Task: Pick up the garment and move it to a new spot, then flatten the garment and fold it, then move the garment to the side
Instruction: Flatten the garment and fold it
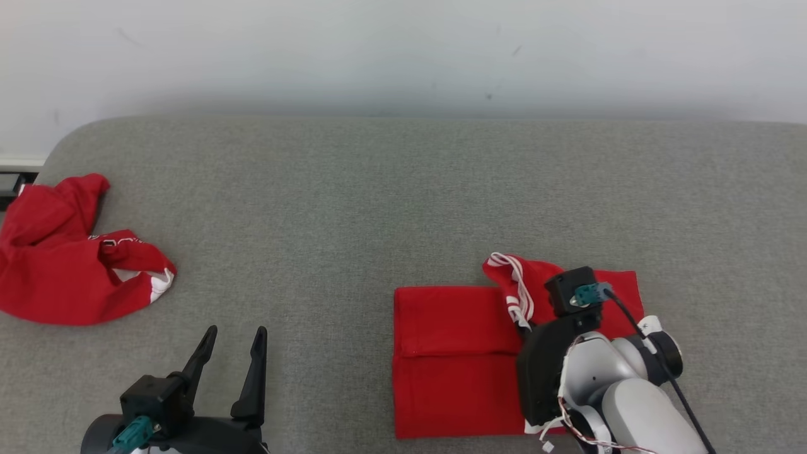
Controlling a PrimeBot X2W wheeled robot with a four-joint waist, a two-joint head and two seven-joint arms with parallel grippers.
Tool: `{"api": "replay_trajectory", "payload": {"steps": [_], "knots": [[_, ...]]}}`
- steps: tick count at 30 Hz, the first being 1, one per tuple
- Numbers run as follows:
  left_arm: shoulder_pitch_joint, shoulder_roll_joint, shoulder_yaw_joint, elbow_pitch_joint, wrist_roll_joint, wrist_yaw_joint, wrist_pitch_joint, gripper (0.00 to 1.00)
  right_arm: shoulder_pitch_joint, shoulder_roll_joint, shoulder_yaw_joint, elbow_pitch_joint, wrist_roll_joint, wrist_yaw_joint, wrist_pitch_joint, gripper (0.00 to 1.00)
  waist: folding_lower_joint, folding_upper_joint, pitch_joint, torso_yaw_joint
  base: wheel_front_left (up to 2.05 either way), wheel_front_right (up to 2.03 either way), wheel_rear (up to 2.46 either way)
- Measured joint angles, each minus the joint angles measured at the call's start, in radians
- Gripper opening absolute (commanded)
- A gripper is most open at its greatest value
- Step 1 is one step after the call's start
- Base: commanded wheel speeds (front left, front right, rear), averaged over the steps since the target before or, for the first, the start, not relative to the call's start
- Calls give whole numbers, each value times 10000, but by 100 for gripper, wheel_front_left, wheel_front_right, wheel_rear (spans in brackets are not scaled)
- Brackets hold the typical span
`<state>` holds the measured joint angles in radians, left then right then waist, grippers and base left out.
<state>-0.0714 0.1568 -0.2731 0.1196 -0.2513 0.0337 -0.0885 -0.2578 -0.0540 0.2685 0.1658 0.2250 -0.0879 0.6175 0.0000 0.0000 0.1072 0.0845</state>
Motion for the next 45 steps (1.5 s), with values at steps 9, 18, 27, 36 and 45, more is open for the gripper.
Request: {"api": "replay_trajectory", "payload": {"steps": [9, 18, 27, 36, 45], "knots": [[-5, 2, 92, 205, -2, 12, -13, 100, -680, -17, 1053, 242, 35, -102, 176, 0, 0, 0, 221, 426, 0, 0, 0], [-194, -113, 8, 286, -2, 10, -90, 100, -830, -58, 2385, 345, 840, -280, 222, 0, 0, 0, 237, 579, 0, 0, 0], [-193, -123, 21, 395, -23, 10, -150, 100, -1138, -75, 2439, 639, 1147, -359, 98, 11, 0, 0, 251, 657, 0, 0, 0], [-193, -104, 35, 477, -29, 10, -192, 100, -1226, -77, 2708, 403, 1927, -364, -374, 100, 0, 0, 207, 652, 0, 0, 0], [-141, 17, 211, 514, -46, 27, -280, 100, -1125, -128, 1801, -495, 2096, -364, -1003, 100, 0, 0, 85, 464, 0, 0, 0]]}}
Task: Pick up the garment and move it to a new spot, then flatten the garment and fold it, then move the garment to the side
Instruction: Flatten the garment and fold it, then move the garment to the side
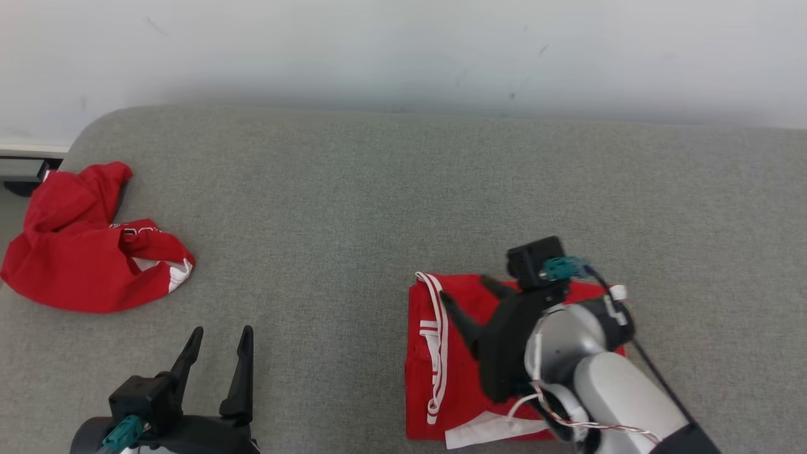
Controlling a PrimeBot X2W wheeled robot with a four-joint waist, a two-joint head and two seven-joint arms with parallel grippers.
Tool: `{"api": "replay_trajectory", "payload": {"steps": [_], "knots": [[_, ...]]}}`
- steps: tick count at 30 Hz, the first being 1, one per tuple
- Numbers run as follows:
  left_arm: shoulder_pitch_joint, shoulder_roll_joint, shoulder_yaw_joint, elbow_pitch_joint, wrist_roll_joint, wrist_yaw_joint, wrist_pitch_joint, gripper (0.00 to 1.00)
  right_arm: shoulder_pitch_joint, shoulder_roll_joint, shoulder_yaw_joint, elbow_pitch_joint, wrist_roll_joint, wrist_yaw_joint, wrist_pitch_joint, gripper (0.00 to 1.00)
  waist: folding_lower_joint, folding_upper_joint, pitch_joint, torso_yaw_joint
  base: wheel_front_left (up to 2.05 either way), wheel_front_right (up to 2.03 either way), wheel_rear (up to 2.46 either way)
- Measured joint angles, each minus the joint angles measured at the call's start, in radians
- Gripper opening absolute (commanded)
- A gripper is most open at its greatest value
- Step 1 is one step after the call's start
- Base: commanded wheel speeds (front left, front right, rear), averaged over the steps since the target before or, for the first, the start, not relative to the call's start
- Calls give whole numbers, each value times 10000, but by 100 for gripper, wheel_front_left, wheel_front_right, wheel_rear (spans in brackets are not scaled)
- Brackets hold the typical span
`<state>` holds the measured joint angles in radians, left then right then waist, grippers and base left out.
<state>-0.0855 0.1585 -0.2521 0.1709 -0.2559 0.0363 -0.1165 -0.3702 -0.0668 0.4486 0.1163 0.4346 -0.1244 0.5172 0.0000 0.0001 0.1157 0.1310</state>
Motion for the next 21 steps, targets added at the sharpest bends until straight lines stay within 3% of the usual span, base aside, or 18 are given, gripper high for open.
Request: {"api": "replay_trajectory", "payload": {"steps": [7, 11, 21], "knots": [[271, 35, 71, -25, -13, 73, -75, 100, 1268, -838, -2073, -545, -1569, -2, -410, 100, -2, 0, -164, -318, 0, 0, 0], [418, 82, 100, -107, -15, 79, -75, 100, 2132, -752, -2987, -790, -1950, -2, -433, 100, -2, 0, -225, -526, 0, 0, 0], [369, 94, 0, -291, -13, 71, -71, 100, 2971, -148, -4125, -842, -2123, -4, -326, 100, -1, 0, -126, -790, 0, 0, 0]]}}
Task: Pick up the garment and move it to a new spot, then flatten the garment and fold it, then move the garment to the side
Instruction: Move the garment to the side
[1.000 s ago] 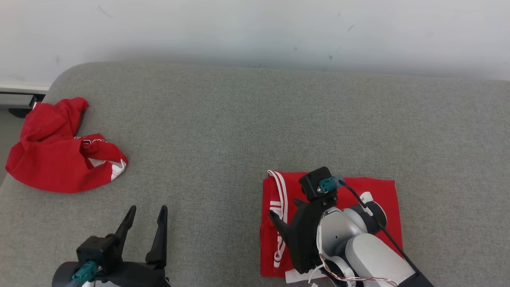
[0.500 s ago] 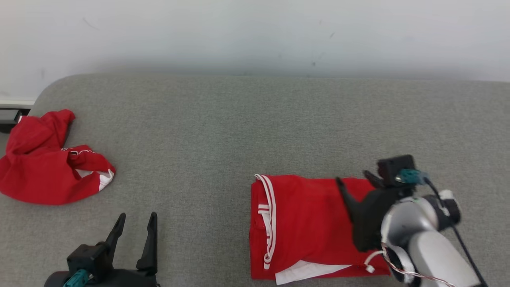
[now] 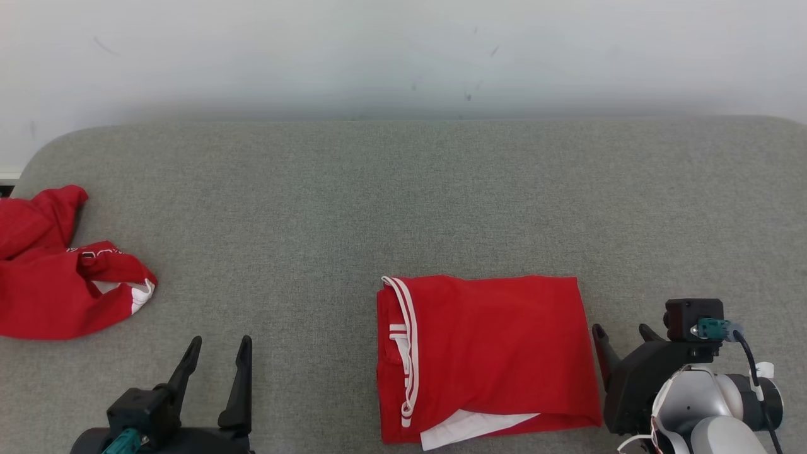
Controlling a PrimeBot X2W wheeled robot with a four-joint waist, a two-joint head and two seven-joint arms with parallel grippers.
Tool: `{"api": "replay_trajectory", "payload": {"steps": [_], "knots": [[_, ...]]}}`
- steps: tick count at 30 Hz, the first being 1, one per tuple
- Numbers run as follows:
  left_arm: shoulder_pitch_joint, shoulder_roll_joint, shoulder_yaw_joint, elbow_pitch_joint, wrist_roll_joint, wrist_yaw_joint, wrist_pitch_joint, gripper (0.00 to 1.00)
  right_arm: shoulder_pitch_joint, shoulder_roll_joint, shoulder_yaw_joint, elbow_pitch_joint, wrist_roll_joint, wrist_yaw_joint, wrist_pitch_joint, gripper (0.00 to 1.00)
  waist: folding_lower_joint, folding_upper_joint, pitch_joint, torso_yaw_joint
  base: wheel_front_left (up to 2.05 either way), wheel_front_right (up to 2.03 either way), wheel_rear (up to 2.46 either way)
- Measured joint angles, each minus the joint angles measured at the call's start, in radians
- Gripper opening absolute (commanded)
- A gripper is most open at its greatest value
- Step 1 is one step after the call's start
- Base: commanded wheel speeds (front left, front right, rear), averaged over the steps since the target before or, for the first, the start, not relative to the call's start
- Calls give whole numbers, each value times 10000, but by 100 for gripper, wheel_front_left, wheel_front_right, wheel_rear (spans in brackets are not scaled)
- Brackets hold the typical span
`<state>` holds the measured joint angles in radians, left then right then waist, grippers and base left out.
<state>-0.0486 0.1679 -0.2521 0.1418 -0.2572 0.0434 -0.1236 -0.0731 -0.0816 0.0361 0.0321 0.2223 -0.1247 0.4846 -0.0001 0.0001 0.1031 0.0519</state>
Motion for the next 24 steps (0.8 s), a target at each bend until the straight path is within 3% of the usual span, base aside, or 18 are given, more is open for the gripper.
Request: {"api": "replay_trajectory", "payload": {"steps": [24], "knots": [[-464, -19, -203, -52, 19, -84, 184, 100, -910, 240, -347, 1645, 148, 0, 993, 100, 1, 0, 438, 595, 0, 0, 0]]}}
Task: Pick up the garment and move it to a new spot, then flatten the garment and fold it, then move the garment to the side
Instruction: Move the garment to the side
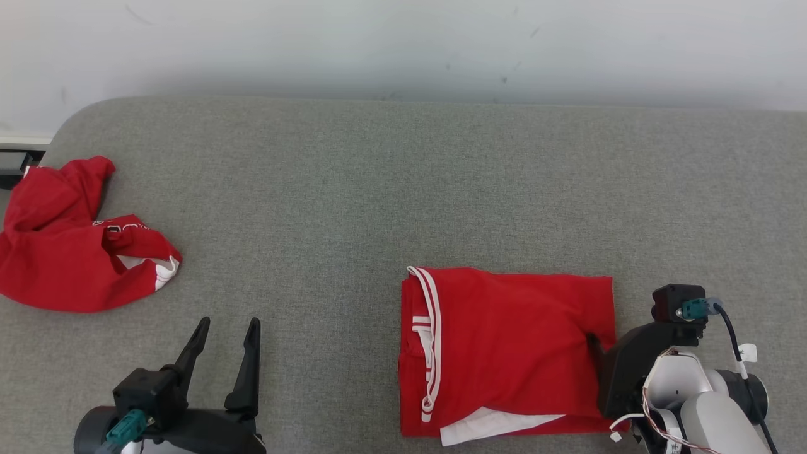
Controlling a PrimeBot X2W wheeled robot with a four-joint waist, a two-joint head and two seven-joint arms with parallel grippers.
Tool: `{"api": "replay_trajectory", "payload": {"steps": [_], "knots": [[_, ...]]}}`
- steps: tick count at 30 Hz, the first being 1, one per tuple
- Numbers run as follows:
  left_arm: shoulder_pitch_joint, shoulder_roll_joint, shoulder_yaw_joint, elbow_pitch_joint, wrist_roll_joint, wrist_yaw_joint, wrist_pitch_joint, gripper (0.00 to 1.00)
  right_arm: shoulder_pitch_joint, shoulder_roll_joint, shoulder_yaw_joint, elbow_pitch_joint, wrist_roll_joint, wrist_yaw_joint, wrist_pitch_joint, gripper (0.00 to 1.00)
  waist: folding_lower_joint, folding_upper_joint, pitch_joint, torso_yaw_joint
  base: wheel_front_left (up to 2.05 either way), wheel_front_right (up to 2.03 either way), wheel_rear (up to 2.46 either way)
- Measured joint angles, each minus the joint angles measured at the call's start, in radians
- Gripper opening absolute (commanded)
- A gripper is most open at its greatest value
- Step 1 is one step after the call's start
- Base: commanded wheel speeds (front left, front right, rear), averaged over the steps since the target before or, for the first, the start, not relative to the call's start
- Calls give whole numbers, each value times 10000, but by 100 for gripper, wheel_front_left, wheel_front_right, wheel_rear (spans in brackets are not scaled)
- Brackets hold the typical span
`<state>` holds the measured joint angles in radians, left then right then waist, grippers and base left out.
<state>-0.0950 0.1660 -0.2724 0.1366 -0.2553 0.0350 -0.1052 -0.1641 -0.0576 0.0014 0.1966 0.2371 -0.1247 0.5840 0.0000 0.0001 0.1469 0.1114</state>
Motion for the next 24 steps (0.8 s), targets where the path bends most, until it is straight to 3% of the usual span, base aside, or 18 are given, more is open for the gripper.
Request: {"api": "replay_trajectory", "payload": {"steps": [4, 5, 6, 7, 8, 24], "knots": [[0, 8, 13, 17, 0, 0, 0, 100, -106, 17, 8, 280, 82, 0, 155, 100, 1, 0, 12, 60, 0, 0, 0], [0, 8, 13, 21, 0, 0, 0, 100, -106, 17, 4, 324, 92, 0, 157, 69, 0, 0, 11, 73, 0, 0, 0], [0, 8, 13, 23, -2, 0, 0, 100, -109, 17, -6, 355, 92, 0, 165, 27, 1, 0, 10, 84, 0, 0, 0], [0, 8, 13, 23, 0, 0, 0, 100, -112, 17, -6, 385, 96, 0, 232, 8, 0, 0, 9, 96, 0, 0, 0], [0, 8, 13, 27, -2, 2, 0, 100, -115, 19, -6, 416, 104, 0, 236, 0, 0, -1, 8, 107, 0, 0, 0], [77, 48, 113, 82, -2, 90, -12, 100, -565, 94, -48, 938, 180, 2, 293, 0, 0, 0, -86, 92, 0, 0, 0]]}}
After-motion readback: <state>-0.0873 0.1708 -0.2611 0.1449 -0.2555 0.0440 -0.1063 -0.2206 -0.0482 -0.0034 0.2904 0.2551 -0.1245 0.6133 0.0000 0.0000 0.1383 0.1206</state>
